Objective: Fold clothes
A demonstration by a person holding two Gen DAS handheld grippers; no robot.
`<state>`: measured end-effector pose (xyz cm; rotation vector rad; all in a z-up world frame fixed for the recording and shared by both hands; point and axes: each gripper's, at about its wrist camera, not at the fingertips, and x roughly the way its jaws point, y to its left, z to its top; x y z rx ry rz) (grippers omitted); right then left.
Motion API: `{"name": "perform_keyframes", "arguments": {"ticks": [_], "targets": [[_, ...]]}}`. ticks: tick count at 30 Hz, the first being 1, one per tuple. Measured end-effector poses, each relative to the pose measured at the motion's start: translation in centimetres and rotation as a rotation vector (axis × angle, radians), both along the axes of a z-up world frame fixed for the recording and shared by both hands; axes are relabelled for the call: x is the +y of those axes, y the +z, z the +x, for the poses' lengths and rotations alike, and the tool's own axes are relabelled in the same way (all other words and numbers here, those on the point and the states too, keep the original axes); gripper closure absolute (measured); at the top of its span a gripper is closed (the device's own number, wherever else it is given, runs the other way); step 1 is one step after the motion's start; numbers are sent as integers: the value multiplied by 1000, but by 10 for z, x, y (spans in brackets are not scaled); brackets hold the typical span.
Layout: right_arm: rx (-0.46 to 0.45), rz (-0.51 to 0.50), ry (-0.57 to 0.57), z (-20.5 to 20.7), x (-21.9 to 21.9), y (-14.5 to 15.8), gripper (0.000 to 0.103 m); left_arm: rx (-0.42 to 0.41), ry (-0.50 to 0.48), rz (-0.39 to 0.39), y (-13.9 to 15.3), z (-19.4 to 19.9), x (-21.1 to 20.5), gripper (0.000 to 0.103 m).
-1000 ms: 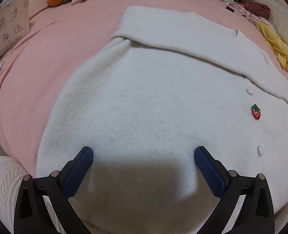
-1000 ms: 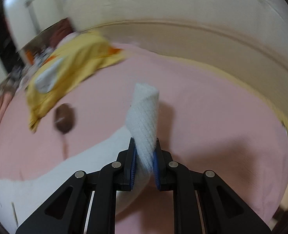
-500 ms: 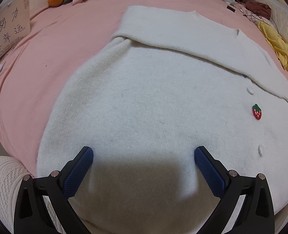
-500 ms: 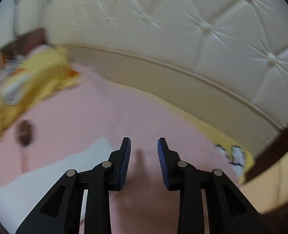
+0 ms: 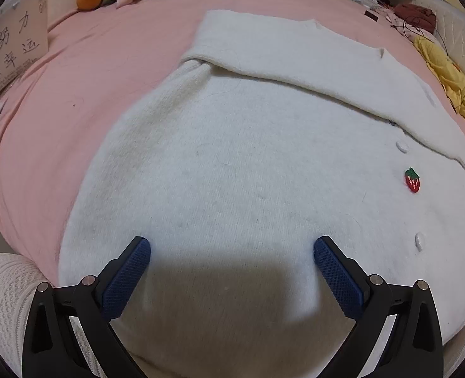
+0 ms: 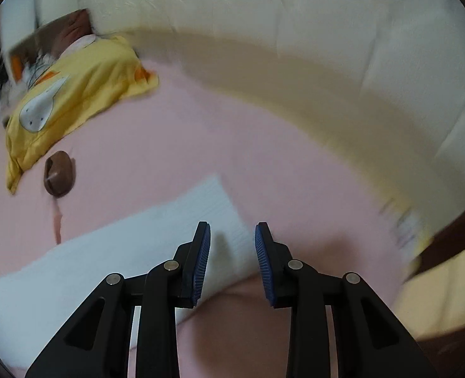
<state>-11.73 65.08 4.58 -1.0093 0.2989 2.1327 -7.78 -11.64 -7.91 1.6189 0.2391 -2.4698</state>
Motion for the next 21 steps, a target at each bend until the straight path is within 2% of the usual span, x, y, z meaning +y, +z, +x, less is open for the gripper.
{"name": "perform_keyframes", "arguments": {"ticks": [3, 5, 6, 7, 9, 11, 14, 18, 21], "targets": [[53, 105, 179, 0, -67, 44, 70, -2, -6, -1, 3, 9, -8, 0], [66, 118, 309, 6, -133, 63, 51, -1, -5, -3, 4, 9, -7, 0], [67, 112, 348, 13, -167, 66, 33, 3, -6, -3, 6, 9, -7, 0], [78, 91, 395, 22, -202, 69, 24, 15, -13, 6, 9, 9, -6, 0], [94, 45, 491, 40, -271, 71, 24, 50, -49, 43, 16, 12, -2, 0], [63, -7, 598, 52, -336, 64, 24, 78, -85, 50, 25, 17, 3, 0], [-12, -57, 697, 64, -415, 45, 24, 120, -143, 40, 38, 27, 13, 0], [-51, -74, 703, 102, -475, 24, 24, 159, -198, 15, 49, 37, 21, 0], [-95, -76, 747, 115, -499, 21, 24, 157, -216, 4, 50, 39, 20, 0]]}}
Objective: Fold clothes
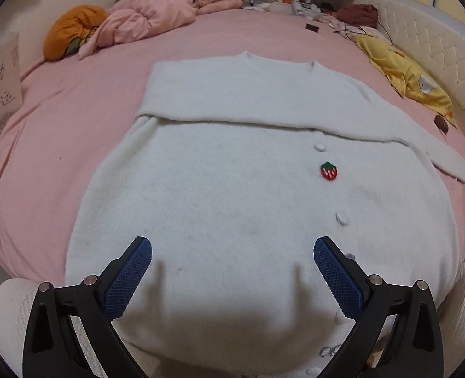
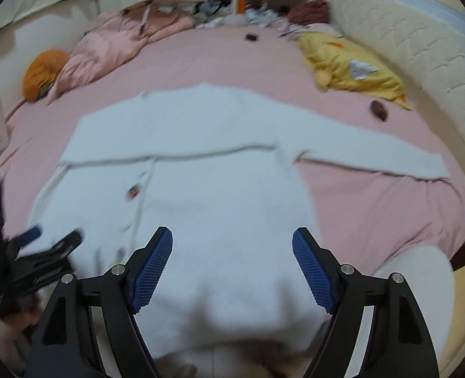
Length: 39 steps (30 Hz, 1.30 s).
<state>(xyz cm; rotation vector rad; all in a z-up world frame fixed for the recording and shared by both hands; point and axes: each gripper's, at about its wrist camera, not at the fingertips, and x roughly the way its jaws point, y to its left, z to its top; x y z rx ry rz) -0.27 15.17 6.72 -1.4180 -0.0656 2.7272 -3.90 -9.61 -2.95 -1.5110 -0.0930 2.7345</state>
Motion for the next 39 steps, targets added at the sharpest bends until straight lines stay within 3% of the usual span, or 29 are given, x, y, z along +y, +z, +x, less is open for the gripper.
{"name": "perform_keyframes", "arguments": {"ticks": [9, 16, 20, 26, 32, 36, 39], "targets": [[24, 23, 2, 7, -8, -1, 24, 13, -8, -27, 1, 3, 7, 0], [16, -55, -29, 3, 13, -8, 24, 7, -86, -140, -2, 0, 33, 0], [19, -98, -45, -1, 28, -15, 24, 56, -179, -301, 5, -13, 59, 0], [50, -214, -64, -6, 61, -30, 24, 212, -396, -573, 17, -63, 123, 0], [71, -334, -123, -10, 99, -45, 24, 182, -610, -561, 1, -112, 185, 5], [75, -415, -158, -15, 115, -50, 24, 71, -655, -508, -18, -147, 212, 25], [59, -460, -172, -20, 122, -56, 24, 27, -705, -542, -31, -161, 229, 27]]}}
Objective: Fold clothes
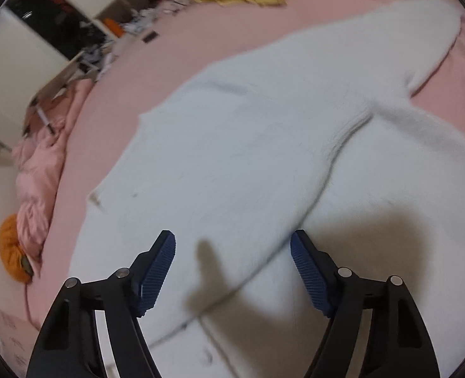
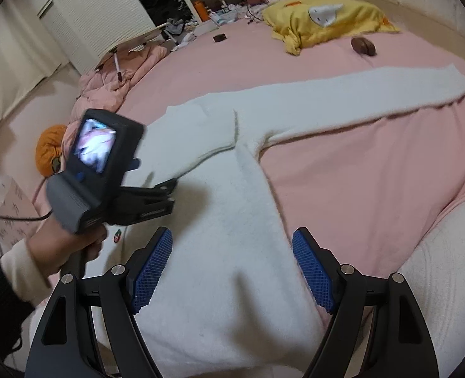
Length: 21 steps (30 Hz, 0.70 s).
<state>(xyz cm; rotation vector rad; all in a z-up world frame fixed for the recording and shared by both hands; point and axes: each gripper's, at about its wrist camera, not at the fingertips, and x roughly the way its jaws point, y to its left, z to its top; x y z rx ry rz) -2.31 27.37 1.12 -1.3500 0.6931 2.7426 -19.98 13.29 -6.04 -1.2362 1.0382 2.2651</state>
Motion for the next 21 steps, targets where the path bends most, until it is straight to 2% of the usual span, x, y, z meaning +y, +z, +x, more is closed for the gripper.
{"name": "perform_keyframes", "arguments": {"ticks": [3, 5, 6, 7, 8, 10, 14, 17, 21], "targets": [[-15, -44, -6, -3, 5, -5, 24, -23, -49, -11, 1, -7, 7, 27], [-16, -70, -10, -6, 9, -7, 24, -65, -44, 12, 3, -15, 4, 27], [-17, -81, -10, -7, 11, -8, 24, -84, -32, 34, 5, -19, 2, 39], [-19, -90, -11, -8, 11, -9, 24, -127, -1, 79, 8, -26, -3, 81], [-21, -93, -11, -9, 11, -9, 24, -177, 43, 136, 12, -33, -8, 91], [-26, -98, -9, -10, 12, -11, 24, -218, 98, 221, 19, -38, -16, 90], [-40, -99, -5, -14, 11, -15, 24, -191, 142, 331, 41, -37, -35, 91], [-36, -74, 8, -15, 5, -15, 24, -87, 226, 440, 81, -39, -65, 91], [-17, -36, 25, -17, -1, -14, 24, 95, 370, 517, 134, -53, -135, 91]]}}
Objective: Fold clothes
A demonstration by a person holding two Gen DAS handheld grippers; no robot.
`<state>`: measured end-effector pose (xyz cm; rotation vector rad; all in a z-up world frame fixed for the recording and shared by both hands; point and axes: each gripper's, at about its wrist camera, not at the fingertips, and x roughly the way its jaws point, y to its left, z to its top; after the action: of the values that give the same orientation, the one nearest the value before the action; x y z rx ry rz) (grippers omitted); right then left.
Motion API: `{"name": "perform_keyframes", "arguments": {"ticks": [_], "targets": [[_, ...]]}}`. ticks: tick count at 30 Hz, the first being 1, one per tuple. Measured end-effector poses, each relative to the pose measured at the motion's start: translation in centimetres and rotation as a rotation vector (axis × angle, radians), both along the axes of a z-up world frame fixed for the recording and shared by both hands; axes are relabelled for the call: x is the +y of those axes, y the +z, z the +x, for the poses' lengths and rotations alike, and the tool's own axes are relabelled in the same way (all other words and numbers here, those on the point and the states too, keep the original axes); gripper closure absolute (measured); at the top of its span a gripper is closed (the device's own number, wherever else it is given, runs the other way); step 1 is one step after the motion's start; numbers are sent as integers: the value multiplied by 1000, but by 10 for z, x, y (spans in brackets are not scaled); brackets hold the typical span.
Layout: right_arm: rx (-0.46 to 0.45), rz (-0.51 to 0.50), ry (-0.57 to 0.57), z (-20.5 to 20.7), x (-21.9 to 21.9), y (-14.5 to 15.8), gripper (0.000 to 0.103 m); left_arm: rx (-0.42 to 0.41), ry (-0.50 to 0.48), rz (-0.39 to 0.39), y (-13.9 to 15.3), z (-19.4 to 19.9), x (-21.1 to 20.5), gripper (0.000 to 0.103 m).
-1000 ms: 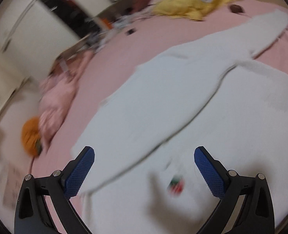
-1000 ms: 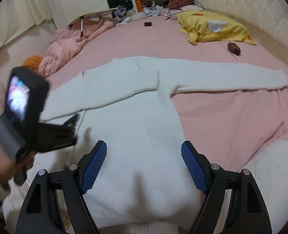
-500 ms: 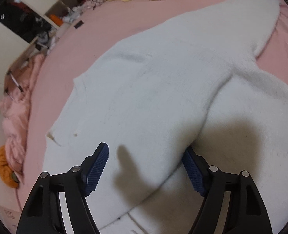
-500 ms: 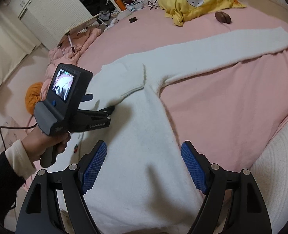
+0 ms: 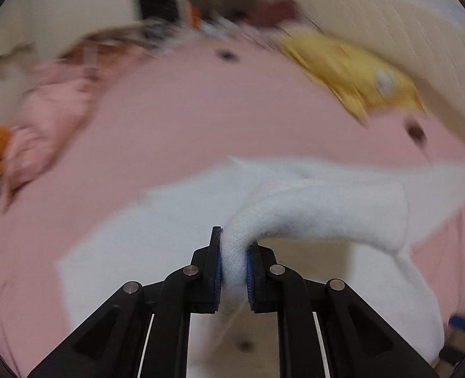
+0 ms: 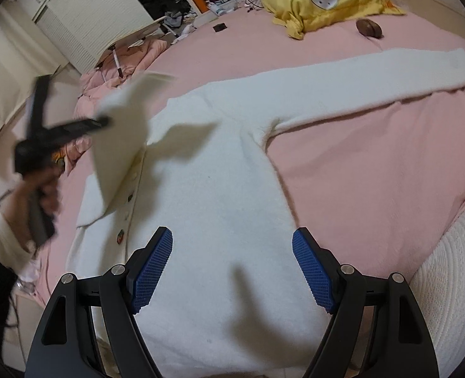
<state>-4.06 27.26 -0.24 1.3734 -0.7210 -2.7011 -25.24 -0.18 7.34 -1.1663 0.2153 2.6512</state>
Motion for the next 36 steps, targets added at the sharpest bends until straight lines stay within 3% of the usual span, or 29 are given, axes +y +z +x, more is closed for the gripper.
{"name": "perform_keyframes", "arguments": {"ticks": [5, 10, 16, 21, 24, 26, 28, 30, 32, 34, 36], "targets": [[19, 72, 36, -1, -16, 1, 24, 167, 249, 15, 52, 3, -137, 91], [6, 165, 76, -4, -35, 2, 24, 256, 498, -14, 59, 38, -282, 91], [-52, 185, 56, -7, -48, 0, 24, 250, 783, -26, 13, 93, -430, 91], [-81, 252, 88, -10, -74, 5, 24, 147, 956, 64, -59, 132, -517, 91], [-84, 278, 122, -14, -92, 8, 24, 78, 1005, 119, -100, 145, -543, 91], [-86, 289, 149, -17, -104, 9, 24, 24, 1046, 122, -120, 152, -543, 79], [-87, 298, 177, -18, -115, 9, 24, -22, 1134, 107, -132, 160, -546, 43], [-88, 304, 205, -18, -125, 8, 24, 6, 1236, 104, -134, 182, -551, 39], [-93, 311, 225, -18, -132, 8, 24, 21, 1326, 26, -125, 194, -549, 39], [-96, 311, 236, -17, -136, 7, 24, 39, 1415, -121, -110, 198, -541, 39], [-97, 308, 235, -18, -138, 7, 24, 120, 1419, -221, -90, 195, -520, 39]]}}
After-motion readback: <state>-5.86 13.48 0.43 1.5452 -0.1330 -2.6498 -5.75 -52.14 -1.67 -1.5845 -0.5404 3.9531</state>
